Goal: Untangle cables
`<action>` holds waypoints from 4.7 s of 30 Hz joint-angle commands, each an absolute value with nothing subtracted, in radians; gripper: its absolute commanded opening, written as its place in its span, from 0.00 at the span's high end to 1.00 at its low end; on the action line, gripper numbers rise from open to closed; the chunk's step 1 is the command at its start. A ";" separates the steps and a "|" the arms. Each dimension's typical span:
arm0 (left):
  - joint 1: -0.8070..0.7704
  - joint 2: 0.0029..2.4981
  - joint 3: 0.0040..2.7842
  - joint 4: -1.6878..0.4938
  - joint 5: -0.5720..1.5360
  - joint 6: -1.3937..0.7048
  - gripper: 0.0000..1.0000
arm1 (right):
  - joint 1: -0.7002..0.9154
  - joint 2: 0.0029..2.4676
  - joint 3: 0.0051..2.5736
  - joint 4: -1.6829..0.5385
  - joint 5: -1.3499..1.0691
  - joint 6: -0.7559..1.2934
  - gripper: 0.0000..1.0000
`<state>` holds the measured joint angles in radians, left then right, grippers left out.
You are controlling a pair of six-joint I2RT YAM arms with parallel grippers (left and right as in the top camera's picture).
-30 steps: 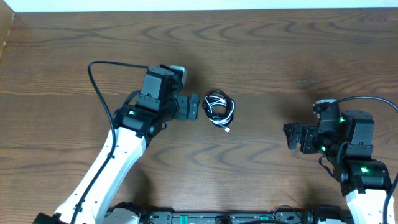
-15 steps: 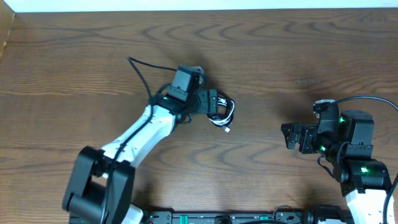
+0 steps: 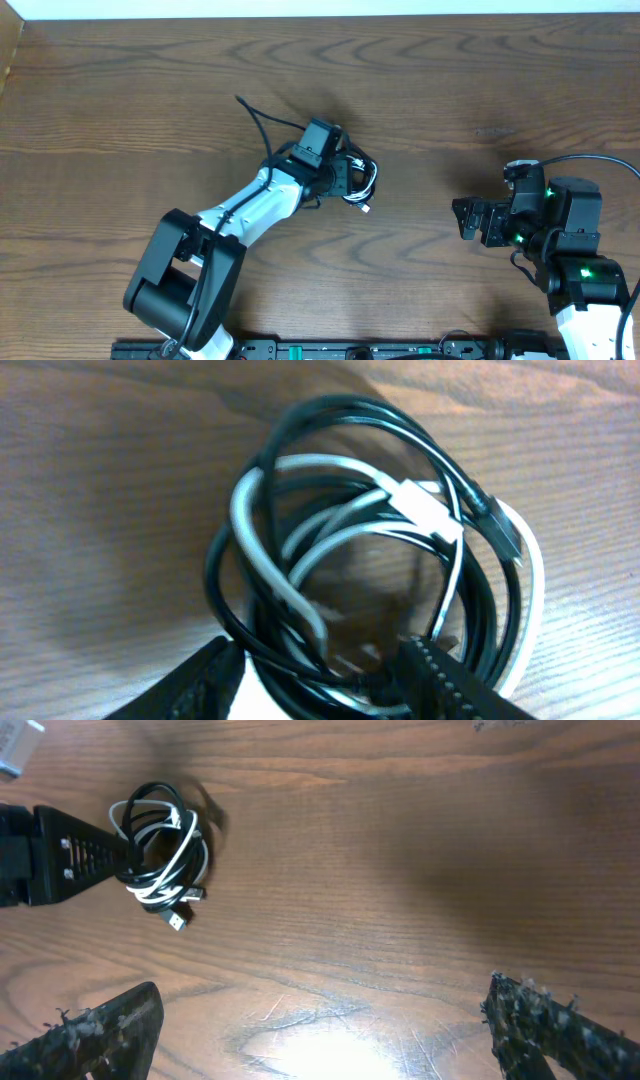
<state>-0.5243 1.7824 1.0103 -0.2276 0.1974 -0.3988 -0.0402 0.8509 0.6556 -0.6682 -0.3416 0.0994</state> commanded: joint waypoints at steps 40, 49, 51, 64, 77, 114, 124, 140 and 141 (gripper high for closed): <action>-0.590 1.625 0.974 -0.222 0.410 -0.454 0.93 | -0.038 0.917 0.673 -0.599 -0.524 0.172 0.01; -0.595 1.621 0.974 -0.229 0.494 -0.455 0.93 | -0.002 1.081 0.673 -0.513 -0.688 0.236 0.08; -0.595 1.620 0.974 -0.229 0.494 -0.455 0.93 | 0.039 1.114 0.673 -0.492 -0.688 0.263 0.08; -0.595 1.620 0.974 -0.208 0.516 -0.489 0.93 | 0.237 1.247 0.673 -0.400 -0.567 0.482 0.27; -0.595 1.620 0.974 -0.193 0.533 -0.601 0.93 | 0.271 1.282 0.673 -0.397 -0.480 0.625 0.63; -0.595 1.621 0.974 -0.051 0.609 -0.779 0.58 | 0.332 1.282 0.673 -0.411 -0.476 0.518 0.99; -0.561 1.616 0.974 -0.111 0.610 -0.673 0.92 | 0.335 1.282 0.673 -0.441 -0.393 0.518 0.99; -0.364 1.571 0.974 -0.119 0.648 -0.674 0.93 | 0.335 1.282 0.673 -0.534 -0.242 0.519 0.99; -0.361 1.571 0.974 -0.119 0.647 -0.674 0.92 | 0.335 1.282 0.673 -0.542 -0.225 0.519 0.99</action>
<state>-0.4305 1.6070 0.9691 -0.1318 0.7361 -0.6903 0.3420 1.2762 0.6975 -0.4808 -0.3843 0.5327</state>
